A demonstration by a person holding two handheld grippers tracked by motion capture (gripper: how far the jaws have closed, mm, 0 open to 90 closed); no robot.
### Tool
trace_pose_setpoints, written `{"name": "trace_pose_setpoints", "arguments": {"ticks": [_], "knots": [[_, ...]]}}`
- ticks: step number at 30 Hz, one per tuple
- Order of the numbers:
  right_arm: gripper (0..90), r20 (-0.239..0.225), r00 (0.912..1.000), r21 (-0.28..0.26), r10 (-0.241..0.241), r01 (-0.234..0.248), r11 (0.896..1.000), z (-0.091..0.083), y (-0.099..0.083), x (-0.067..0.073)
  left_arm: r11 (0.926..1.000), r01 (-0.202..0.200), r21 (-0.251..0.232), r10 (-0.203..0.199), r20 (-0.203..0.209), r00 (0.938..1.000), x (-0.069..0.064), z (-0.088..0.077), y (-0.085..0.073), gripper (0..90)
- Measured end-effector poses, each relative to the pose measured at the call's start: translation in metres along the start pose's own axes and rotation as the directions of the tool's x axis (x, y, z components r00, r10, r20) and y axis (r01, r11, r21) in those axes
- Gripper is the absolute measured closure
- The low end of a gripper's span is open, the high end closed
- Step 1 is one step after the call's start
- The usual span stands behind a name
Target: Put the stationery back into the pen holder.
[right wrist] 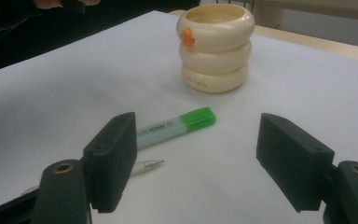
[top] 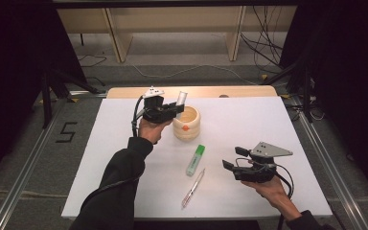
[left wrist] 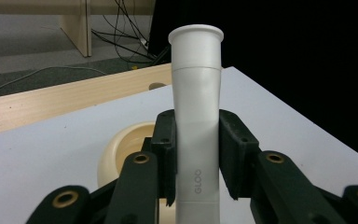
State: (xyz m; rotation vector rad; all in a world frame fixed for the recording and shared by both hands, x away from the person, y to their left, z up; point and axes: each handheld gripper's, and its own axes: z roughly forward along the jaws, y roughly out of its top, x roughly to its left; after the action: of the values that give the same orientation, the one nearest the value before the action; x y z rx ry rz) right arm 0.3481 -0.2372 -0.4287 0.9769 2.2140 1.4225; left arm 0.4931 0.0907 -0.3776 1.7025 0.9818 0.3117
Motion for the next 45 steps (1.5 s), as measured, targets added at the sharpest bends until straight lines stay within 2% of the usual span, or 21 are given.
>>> {"name": "trace_pose_setpoints", "arguments": {"ticks": [5,8,18,20,27,31,35,39,45], "knots": [[29.9,0.001,1.0000,0.006,0.000,0.000,1.000,0.001,0.000,0.000,1.0000,-0.008,0.000,0.008,-0.017,0.9998,0.003,0.010,0.001,69.9],[29.9,0.003,1.0000,0.006,0.001,-0.001,1.000,0.000,0.000,0.000,0.9999,0.013,-0.005,-0.013,-0.018,0.9997,0.005,0.015,0.000,69.9],[30.1,0.006,1.0000,0.006,-0.004,0.004,1.000,0.001,-0.001,0.000,0.9998,0.015,0.011,-0.015,-0.033,0.9993,0.007,0.031,-0.002,69.8],[30.2,0.007,1.0000,0.005,-0.005,0.005,1.000,0.001,-0.001,0.000,0.9995,0.030,0.006,-0.030,-0.031,0.9991,0.008,0.034,-0.003,69.8],[30.2,0.007,1.0000,0.007,-0.007,0.007,1.000,0.001,-0.001,0.000,0.9990,0.037,0.026,-0.036,-0.052,0.9980,0.010,0.043,-0.008,69.8],[30.3,0.007,1.0000,0.008,-0.007,0.007,1.000,0.001,-0.001,0.000,0.9987,0.016,0.048,-0.014,-0.060,0.9981,0.009,0.046,-0.010,69.7],[30.4,0.005,1.0000,0.006,-0.005,0.005,1.000,0.002,-0.001,0.000,0.9980,0.030,0.055,-0.026,-0.065,0.9975,0.009,0.049,-0.011,69.7],[30.5,0.005,1.0000,0.004,-0.008,0.008,1.000,0.001,-0.001,0.000,0.9985,0.025,0.049,-0.022,-0.073,0.9971,0.008,0.052,-0.012,69.7],[30.6,0.006,1.0000,0.005,-0.007,0.007,1.000,0.001,0.000,0.000,0.9974,0.014,0.070,-0.008,-0.085,0.9964,0.008,0.055,-0.014,69.6]]}}
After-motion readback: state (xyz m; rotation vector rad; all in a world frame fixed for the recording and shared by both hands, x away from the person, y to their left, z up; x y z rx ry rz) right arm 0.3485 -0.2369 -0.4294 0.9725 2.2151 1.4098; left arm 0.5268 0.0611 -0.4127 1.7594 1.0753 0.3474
